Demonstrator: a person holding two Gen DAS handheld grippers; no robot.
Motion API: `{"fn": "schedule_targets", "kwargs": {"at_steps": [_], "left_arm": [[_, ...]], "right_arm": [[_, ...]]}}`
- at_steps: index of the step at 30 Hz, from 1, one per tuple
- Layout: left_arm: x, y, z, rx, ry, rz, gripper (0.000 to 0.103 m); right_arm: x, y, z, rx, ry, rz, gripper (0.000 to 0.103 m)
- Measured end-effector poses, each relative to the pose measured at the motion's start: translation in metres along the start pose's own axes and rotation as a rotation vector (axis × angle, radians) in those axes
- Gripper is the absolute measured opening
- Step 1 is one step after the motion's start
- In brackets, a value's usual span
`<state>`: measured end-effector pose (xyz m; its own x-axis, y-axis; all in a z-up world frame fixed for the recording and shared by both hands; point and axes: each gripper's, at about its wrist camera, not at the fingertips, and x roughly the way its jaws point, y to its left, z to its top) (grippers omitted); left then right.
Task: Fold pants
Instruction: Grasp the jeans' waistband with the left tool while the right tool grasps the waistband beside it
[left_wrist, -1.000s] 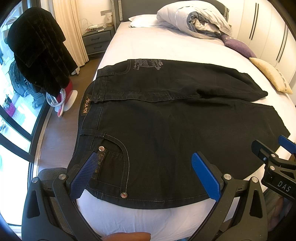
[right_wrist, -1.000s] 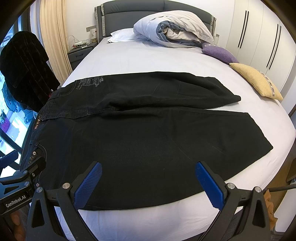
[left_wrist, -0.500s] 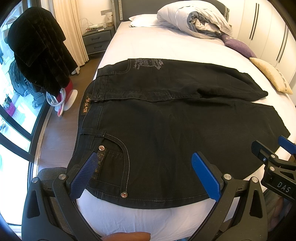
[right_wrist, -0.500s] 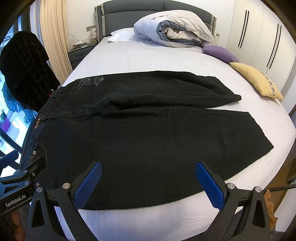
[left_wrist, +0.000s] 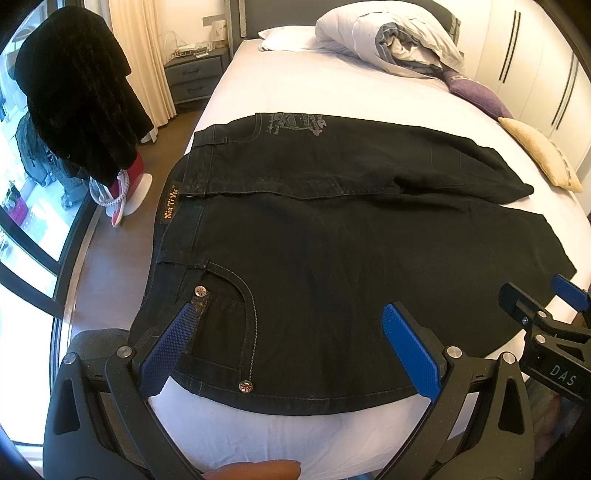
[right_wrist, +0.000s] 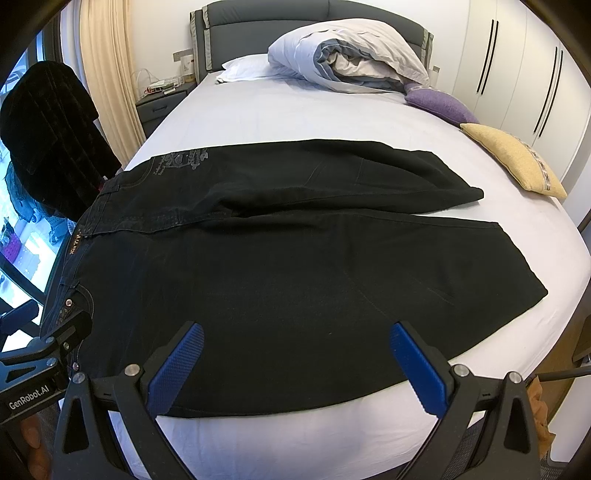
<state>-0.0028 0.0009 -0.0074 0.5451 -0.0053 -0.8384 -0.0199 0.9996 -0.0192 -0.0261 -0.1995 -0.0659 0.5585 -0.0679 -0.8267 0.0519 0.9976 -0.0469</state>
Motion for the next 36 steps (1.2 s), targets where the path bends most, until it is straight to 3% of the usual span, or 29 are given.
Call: {"fn": "schedule_targets", "kwargs": {"at_steps": [6, 10, 13, 16, 18, 19, 22, 24, 27, 30, 36], "left_arm": [[0.006, 0.008, 0.004, -0.010, 0.001, -0.026, 0.103], [0.015, 0.016, 0.019, 0.013, -0.004, -0.066, 0.103], [0.022, 0.016, 0.042, 0.101, -0.044, -0.012, 0.103], [0.033, 0.023, 0.072, 0.158, -0.049, -0.034, 0.103], [0.049, 0.038, 0.100, 0.108, 0.030, -0.134, 0.103], [0.055, 0.050, 0.119, 0.068, 0.015, -0.177, 0.103], [0.067, 0.056, 0.164, 0.145, -0.077, -0.148, 0.103], [0.090, 0.056, 0.202, 0.234, -0.091, -0.147, 0.103], [0.126, 0.052, 0.244, 0.331, -0.038, -0.200, 0.103], [0.178, 0.041, 0.275, 0.473, 0.068, -0.237, 0.103], [0.244, 0.043, 0.295, 0.607, 0.193, -0.294, 0.101]], "right_arm": [[0.005, 0.004, -0.003, -0.010, 0.000, 0.019, 0.103], [0.010, 0.000, 0.015, -0.046, -0.017, 0.110, 0.103], [0.011, -0.003, 0.038, -0.099, -0.053, 0.216, 0.103], [0.012, -0.003, 0.071, -0.213, -0.109, 0.330, 0.103], [0.014, -0.001, 0.095, -0.316, -0.147, 0.413, 0.103], [0.016, -0.001, 0.102, -0.342, -0.152, 0.429, 0.103], [0.031, 0.000, 0.135, -0.461, -0.143, 0.501, 0.101], [0.050, 0.003, 0.161, -0.527, -0.109, 0.548, 0.093], [0.085, 0.007, 0.193, -0.567, -0.041, 0.591, 0.085], [0.117, 0.011, 0.215, -0.589, 0.007, 0.635, 0.082], [0.182, 0.025, 0.244, -0.639, 0.080, 0.669, 0.078]]}}
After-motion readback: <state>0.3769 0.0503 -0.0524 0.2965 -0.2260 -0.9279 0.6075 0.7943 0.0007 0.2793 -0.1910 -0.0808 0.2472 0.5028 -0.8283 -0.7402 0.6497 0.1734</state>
